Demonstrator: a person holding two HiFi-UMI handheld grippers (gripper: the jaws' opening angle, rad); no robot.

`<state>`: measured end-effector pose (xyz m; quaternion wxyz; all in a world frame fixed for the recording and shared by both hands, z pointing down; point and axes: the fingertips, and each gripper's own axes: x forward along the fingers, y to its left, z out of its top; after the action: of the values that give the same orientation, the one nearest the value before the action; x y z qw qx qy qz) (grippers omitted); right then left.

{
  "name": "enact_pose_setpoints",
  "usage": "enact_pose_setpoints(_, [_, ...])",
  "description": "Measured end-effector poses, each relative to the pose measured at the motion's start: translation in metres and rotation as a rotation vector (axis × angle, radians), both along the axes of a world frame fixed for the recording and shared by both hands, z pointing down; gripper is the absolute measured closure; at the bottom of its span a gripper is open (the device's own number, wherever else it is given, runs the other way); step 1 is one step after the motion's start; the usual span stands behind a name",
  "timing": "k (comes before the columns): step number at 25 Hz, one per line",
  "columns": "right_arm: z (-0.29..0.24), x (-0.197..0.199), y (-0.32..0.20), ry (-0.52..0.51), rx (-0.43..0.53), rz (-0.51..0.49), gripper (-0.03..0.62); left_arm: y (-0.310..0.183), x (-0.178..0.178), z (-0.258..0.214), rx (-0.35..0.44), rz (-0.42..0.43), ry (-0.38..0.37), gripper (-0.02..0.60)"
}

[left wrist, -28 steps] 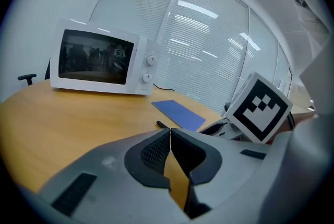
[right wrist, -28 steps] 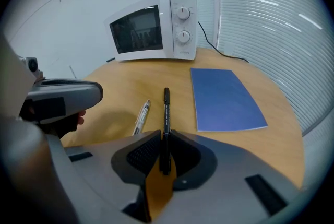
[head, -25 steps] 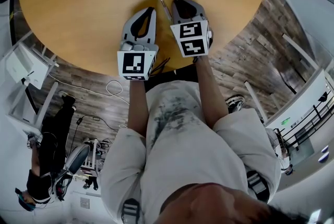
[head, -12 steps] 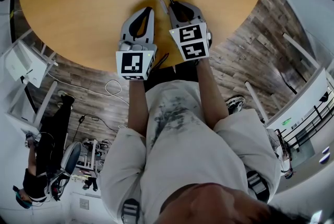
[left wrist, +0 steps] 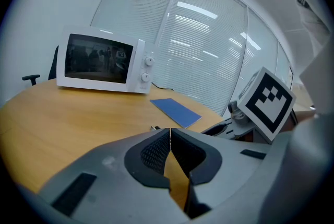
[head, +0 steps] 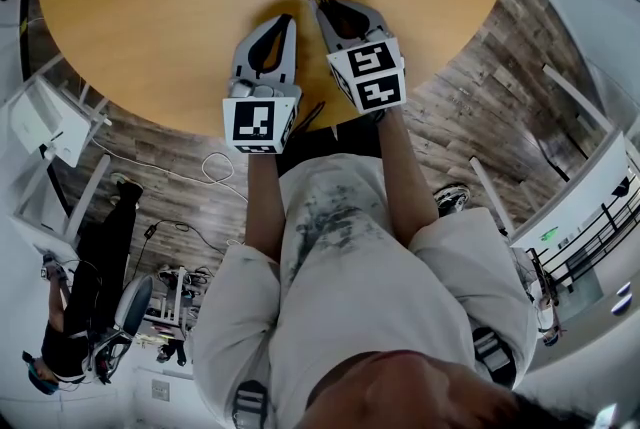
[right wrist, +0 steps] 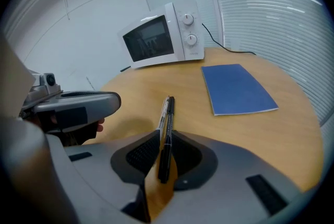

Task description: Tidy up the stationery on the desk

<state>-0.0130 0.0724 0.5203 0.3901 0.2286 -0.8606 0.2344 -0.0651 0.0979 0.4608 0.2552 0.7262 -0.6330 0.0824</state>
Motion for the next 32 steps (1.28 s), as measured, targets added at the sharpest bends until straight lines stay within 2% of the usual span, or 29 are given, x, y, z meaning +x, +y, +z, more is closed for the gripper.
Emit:
enact_pose_setpoints(15, [-0.003,-0.022,-0.006,-0.093,-0.048,-0.027,0.473,-0.017,-0.005,0.003,-0.01,0.016,0.0,0.568])
enact_pose_setpoints(22, [-0.021,-0.016,-0.03,-0.089,0.027,-0.013,0.473,-0.032,-0.003,-0.001,-0.005,0.034,0.003,0.568])
enact_pose_setpoints(32, [-0.026,0.004,-0.081,-0.054,0.137,0.007,0.485,-0.069,0.022,-0.006,0.021,0.102,0.027,0.568])
